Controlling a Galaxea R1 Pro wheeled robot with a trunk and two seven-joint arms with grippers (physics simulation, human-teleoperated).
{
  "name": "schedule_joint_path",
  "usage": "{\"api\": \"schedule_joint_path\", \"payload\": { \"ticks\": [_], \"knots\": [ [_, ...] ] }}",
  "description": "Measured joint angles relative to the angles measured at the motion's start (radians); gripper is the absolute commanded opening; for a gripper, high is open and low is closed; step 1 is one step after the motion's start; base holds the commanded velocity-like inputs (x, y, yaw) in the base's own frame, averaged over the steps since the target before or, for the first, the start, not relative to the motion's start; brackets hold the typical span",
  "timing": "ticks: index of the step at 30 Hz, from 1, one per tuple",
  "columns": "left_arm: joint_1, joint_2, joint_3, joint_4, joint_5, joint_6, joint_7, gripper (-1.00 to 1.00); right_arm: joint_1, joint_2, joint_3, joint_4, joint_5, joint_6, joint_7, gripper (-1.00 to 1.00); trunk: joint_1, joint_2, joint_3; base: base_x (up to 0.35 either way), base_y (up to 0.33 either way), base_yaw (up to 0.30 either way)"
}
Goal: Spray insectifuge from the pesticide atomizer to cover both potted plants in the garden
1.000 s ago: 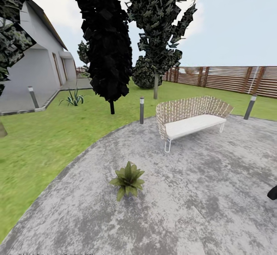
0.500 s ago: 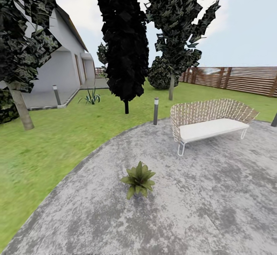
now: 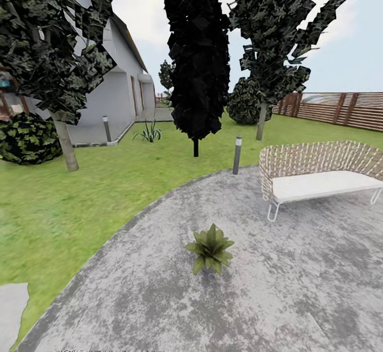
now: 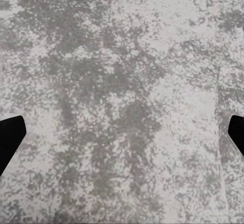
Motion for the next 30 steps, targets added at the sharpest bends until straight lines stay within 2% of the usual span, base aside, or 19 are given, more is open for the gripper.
{"api": "schedule_joint_path", "payload": {
  "ticks": [4, 30],
  "knots": [
    [0.0, -0.001, 0.0, 0.0, 0.0, 0.0, 0.0, 1.0, 0.0, 0.0, -0.002, -0.002, -0.001, -0.001, -0.001, 1.0, 0.0, 0.0, 0.0, 0.0, 0.0, 0.283],
    [0.0, 0.0, 0.0, 0.0, 0.0, 0.0, 0.0, 1.0, 0.0, 0.005, 0.0, -0.003, -0.001, -0.001, -0.001, 1.0, 0.1, -0.182, -0.081, 0.0, 0.0, 0.286]
  ]
}}
